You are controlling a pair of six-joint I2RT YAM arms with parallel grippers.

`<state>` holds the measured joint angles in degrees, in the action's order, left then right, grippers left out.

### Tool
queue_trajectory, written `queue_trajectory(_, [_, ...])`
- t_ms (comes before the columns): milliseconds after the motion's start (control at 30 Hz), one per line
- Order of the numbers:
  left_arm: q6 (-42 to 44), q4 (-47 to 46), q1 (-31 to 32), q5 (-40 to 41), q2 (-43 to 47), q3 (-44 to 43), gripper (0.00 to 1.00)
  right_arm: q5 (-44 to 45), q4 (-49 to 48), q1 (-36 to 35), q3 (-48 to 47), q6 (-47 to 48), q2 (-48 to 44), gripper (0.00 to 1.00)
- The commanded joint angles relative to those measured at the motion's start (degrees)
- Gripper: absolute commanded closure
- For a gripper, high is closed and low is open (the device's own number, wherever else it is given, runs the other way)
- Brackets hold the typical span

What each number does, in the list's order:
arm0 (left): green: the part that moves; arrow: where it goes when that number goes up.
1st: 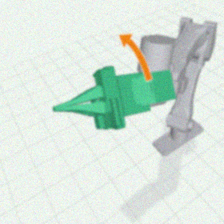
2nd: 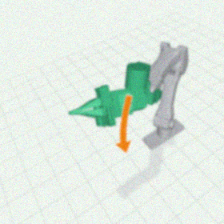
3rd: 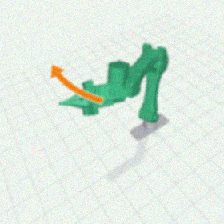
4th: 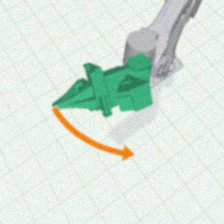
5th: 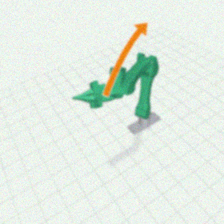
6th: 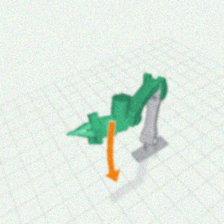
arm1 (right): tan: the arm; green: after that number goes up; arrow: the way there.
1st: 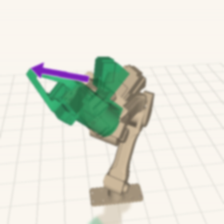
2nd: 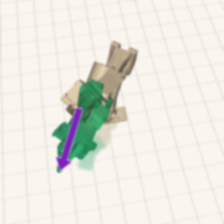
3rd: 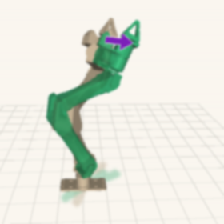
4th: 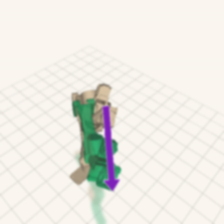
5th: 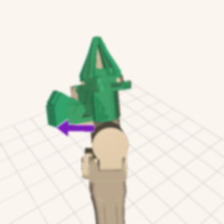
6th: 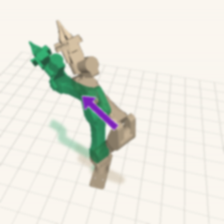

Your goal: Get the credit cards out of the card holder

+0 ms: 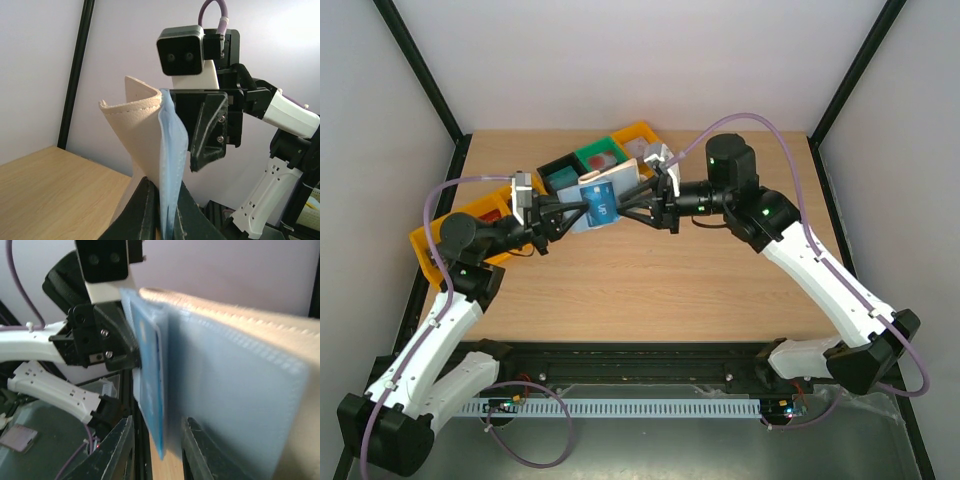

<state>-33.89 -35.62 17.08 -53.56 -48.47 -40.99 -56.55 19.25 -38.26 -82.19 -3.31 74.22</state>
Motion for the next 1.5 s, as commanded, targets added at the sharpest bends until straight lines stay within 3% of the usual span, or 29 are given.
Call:
queue_trajectory(0, [0.4, -2.6, 0.1, -1.0, 0.7, -1.0, 0.98, -2.1, 9.6, -0.1, -3.8, 7.2, 0.6, 0.73])
queue_trajectory(133, [0.8, -2.4, 0.3, -1.6, 0.8, -0.9, 0.98, 2.3, 11.7, -0.1, -5.2, 8.7, 0.1, 0.7])
queue_trajectory(300, [1.1, -2.9, 0.8, -1.7, 0.6, -1.1, 0.98, -0.2, 2.3, -0.1, -3.6, 1.2, 1.8, 0.8])
queue_trajectory(567, [1.1, -3.1, 0.9, -2.1, 0.8, -0.9, 0.98, -0.3, -3.1, -0.1, -1.2, -2.2, 2.2, 0.96])
queue_trajectory(867, [1.3, -3.9, 1.7, -2.9, 0.3, -0.8, 0.98, -0.4, -12.3, -1.4, 1.6, -8.0, 2.7, 0.88])
queue_trajectory(1000, [1.4, -3.5, 1.8, -2.8, 0.1, -1.0, 0.98, -3.4, -14.5, -1.8, 1.1, -8.7, 2.8, 0.98])
queue_trajectory(1167, [1.5, -2.3, 1.8, -2.5, 0.4, -0.7, 0.97, -5.1, -16.2, -1.3, 3.1, -9.0, 0.5, 0.98])
queue_trajectory(1300, [0.7, -2.5, 1.8, -3.2, 0.5, -0.6, 0.83, -5.0, -17.0, -0.4, 3.8, -10.4, -0.4, 0.98])
queue_trajectory(1467, [0.3, -2.1, 1.8, -3.4, 1.0, -0.3, 0.83, -4.6, -12.8, 1.2, 2.9, -8.1, -1.1, 0.98])
